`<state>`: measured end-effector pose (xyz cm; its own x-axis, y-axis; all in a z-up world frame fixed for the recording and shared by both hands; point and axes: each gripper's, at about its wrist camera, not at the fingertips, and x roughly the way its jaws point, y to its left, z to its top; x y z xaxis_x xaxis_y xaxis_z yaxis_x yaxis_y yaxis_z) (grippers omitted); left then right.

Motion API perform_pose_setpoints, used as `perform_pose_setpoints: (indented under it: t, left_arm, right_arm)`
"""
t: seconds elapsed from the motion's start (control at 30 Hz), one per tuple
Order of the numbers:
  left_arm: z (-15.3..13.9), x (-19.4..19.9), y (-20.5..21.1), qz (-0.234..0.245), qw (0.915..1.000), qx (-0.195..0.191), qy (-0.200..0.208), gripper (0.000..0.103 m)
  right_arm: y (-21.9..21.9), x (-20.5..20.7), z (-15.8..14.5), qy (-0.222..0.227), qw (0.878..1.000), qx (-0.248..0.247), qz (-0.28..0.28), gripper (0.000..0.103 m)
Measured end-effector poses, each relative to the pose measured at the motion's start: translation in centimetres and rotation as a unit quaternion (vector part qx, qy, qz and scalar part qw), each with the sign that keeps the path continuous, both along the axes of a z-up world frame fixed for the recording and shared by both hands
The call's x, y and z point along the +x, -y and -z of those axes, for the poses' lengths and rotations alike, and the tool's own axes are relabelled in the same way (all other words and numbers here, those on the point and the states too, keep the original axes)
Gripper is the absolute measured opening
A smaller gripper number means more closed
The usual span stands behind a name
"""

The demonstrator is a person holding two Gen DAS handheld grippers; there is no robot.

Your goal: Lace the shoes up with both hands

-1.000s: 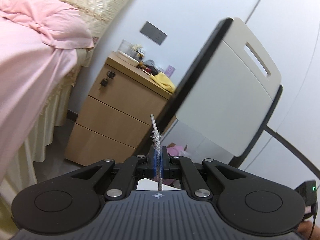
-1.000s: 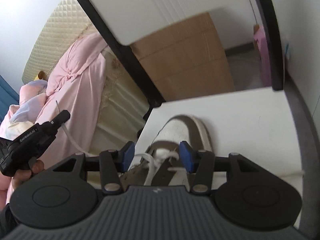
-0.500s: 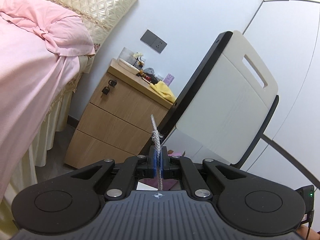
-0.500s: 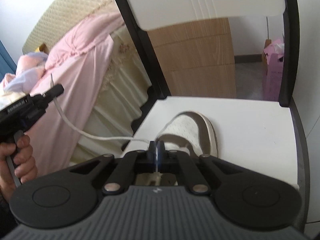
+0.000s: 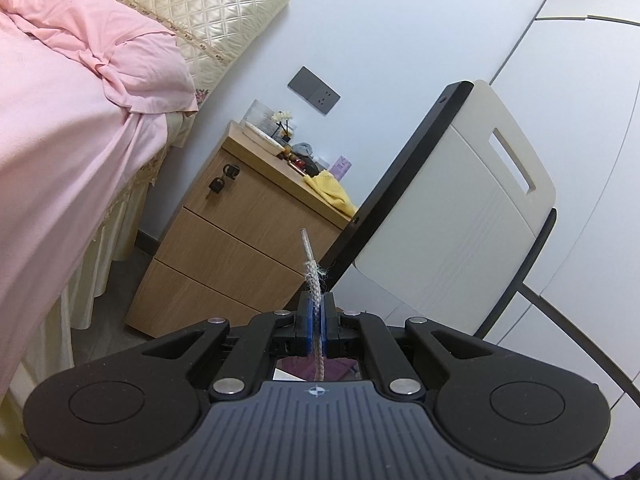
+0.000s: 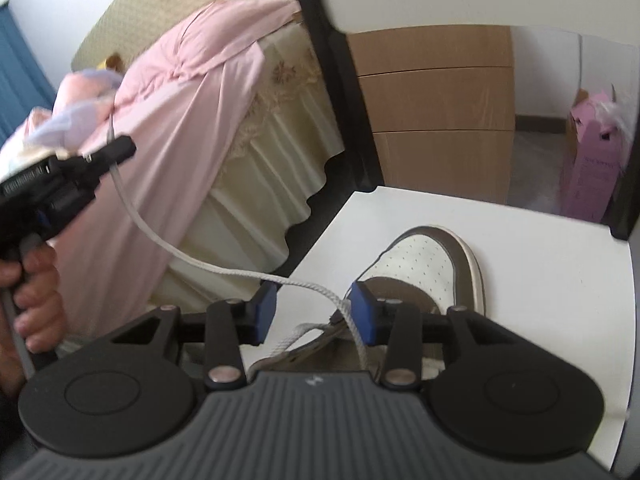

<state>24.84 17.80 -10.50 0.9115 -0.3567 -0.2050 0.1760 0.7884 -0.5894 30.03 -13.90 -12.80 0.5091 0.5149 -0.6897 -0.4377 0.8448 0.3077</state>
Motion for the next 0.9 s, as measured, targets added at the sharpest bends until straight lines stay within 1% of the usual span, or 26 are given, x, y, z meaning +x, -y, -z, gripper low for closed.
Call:
perform_pose_setpoints:
  t: [0.03, 0.1, 0.13, 0.17, 0.23, 0.27, 0.37, 0.5, 0.57, 0.63, 0.67, 0.73, 0.77, 0.8, 0.83, 0.87, 0.9]
  left_arm:
    - [0.0, 0.1, 0.0, 0.001, 1.0000, -0.001, -0.001, 0.004]
    - [0.0, 0.1, 0.0, 0.002, 1.0000, -0.002, -0.001, 0.004]
    - [0.0, 0.1, 0.0, 0.003, 1.0000, -0.002, 0.000, 0.004]
    - [0.0, 0.1, 0.1, 0.004, 1.0000, -0.001, 0.000, 0.004]
    - [-0.1, 0.2, 0.2, 0.006, 1.0000, 0.001, 0.001, 0.004]
    - [-0.1, 0.2, 0.2, 0.007, 1.0000, 0.003, 0.002, 0.004]
    - [0.0, 0.2, 0.0, 0.007, 0.9999, -0.009, 0.002, 0.004]
    - [0.5, 0.4, -1.5, -0.004, 0.9978, -0.066, -0.002, 0.004]
    - [0.8, 0.4, -2.2, -0.011, 0.9957, -0.092, -0.004, 0.004]
    - [0.9, 0.4, -2.3, -0.015, 0.9956, -0.092, -0.005, 0.004]
    - [0.9, 0.4, -2.3, -0.017, 0.9957, -0.090, -0.006, 0.004]
    - [0.6, 0.4, -2.0, -0.015, 0.9970, -0.076, -0.005, 0.004]
    - [0.5, 0.4, -1.6, -0.014, 0.9980, -0.061, -0.004, 0.004]
    - [0.3, 0.4, -1.3, -0.013, 0.9989, -0.046, -0.003, 0.004]
    - [0.2, 0.5, -0.9, -0.010, 0.9995, -0.031, -0.003, 0.004]
    - [0.2, 0.5, -0.4, -0.005, 0.9998, -0.017, -0.002, 0.004]
    - [0.1, 0.6, 0.0, -0.001, 1.0000, -0.003, -0.001, 0.004]
  right_arm:
    - [-0.4, 0.0, 0.0, 0.007, 1.000, -0.013, -0.007, 0.039]
    - [-1.0, 0.0, 0.0, 0.021, 0.999, -0.041, -0.016, 0.020]
    - [-1.1, 0.1, 0.0, 0.024, 0.999, -0.045, -0.021, 0.002]
    - [-1.2, 0.2, 0.0, 0.021, 0.998, -0.043, -0.027, 0.002]
    - [-1.5, 0.0, -0.4, 0.036, 0.997, -0.059, -0.028, 0.002]
    - [-1.5, -0.1, -0.7, 0.041, 0.997, -0.053, -0.027, 0.002]
    - [-1.0, -0.4, -2.4, 0.040, 0.999, 0.007, -0.018, 0.002]
    - [-1.8, -0.7, -5.3, 0.051, 0.995, 0.083, -0.029, 0.002]
    - [-2.4, -0.3, -5.7, 0.044, 0.992, 0.112, -0.032, 0.002]
    - [-3.1, 0.2, -5.6, 0.032, 0.990, 0.132, -0.035, 0.003]
    - [-3.6, 0.6, -5.0, 0.024, 0.991, 0.123, -0.037, 0.005]
    - [-4.4, 1.2, -3.7, 0.005, 0.995, 0.088, -0.037, 0.008]
    - [-4.5, 1.3, -3.0, -0.005, 0.996, 0.081, -0.038, 0.013]
    - [-4.4, 1.4, -2.5, -0.014, 0.996, 0.078, -0.039, 0.020]
    - [-4.1, 1.4, -2.1, -0.018, 0.995, 0.085, -0.040, 0.045]
    - [-3.6, 1.3, -2.0, -0.019, 0.995, 0.094, -0.037, 0.065]
    - [-3.1, 1.2, -2.0, -0.019, 0.994, 0.103, -0.035, 0.070]
